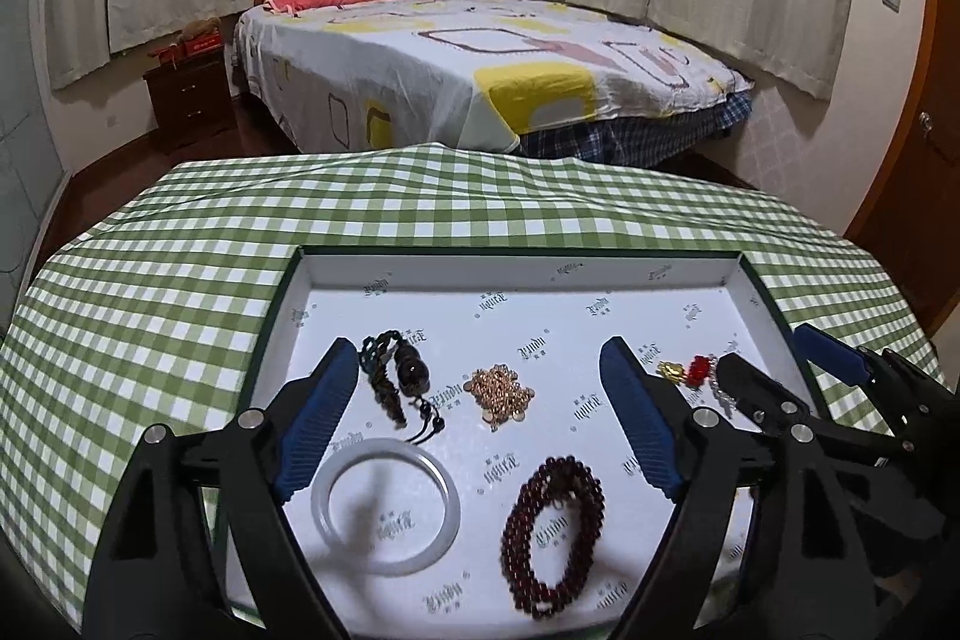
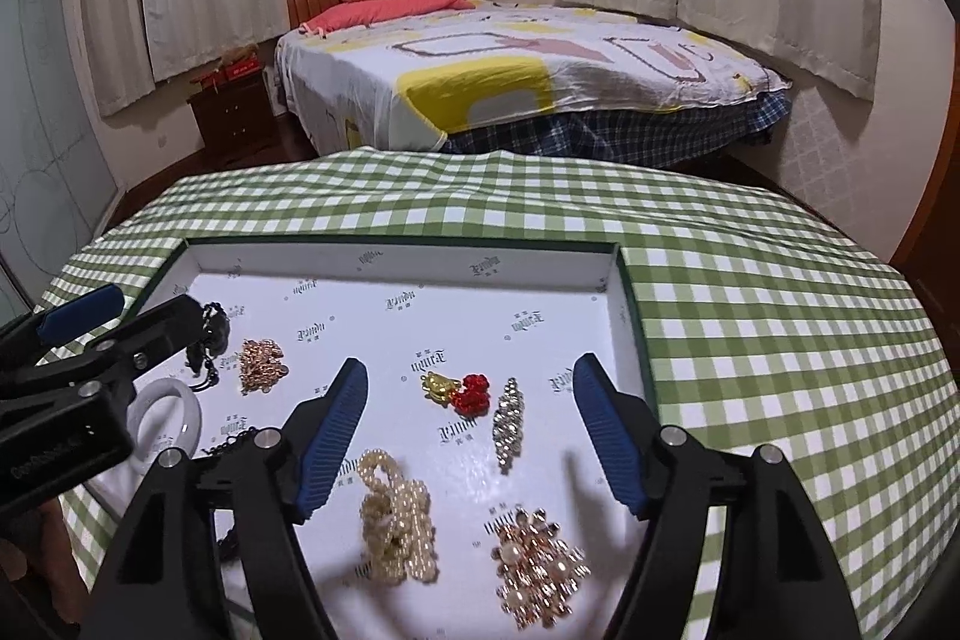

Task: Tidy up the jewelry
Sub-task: 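Withdraw both tools from the box back over the last items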

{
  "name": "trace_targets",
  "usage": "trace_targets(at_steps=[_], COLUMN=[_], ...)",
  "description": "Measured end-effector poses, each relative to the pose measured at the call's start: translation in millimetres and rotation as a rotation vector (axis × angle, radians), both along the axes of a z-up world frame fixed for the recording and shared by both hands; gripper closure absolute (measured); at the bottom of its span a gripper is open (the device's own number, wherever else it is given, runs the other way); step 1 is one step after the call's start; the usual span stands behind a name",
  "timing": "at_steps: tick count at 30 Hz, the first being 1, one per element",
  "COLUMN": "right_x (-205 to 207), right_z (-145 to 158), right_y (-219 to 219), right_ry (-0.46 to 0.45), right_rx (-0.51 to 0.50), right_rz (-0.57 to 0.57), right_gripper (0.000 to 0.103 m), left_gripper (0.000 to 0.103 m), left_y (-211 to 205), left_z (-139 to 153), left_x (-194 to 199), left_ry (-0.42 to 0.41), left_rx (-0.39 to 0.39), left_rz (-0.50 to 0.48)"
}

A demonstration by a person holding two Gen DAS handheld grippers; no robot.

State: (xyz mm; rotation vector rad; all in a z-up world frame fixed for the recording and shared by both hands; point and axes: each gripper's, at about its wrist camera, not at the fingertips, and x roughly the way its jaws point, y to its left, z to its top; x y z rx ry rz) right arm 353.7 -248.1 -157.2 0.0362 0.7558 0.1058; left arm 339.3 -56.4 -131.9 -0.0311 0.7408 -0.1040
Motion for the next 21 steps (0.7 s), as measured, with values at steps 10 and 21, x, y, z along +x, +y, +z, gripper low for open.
trace_targets(at_steps=[10,21], right_x=[-46.2,-104.5], right_z=[27.6,18.3], right_y=[-12.9,-23.0], right_ry=[-0.09,-0.125], right_rx=[0.027,-0.024], right_rz=[-0.013,-0.025], right_gripper=[0.032,0.032], left_gripper=[0.019,0.019], left_y=[8.1,14.2], left_z=[28.5,23.8], left_x=[-48.8,-106.2], left_ry=[-0.077,-0.127], left_rx=[-0.042,-0.081], left_rz=[0.014,0.045])
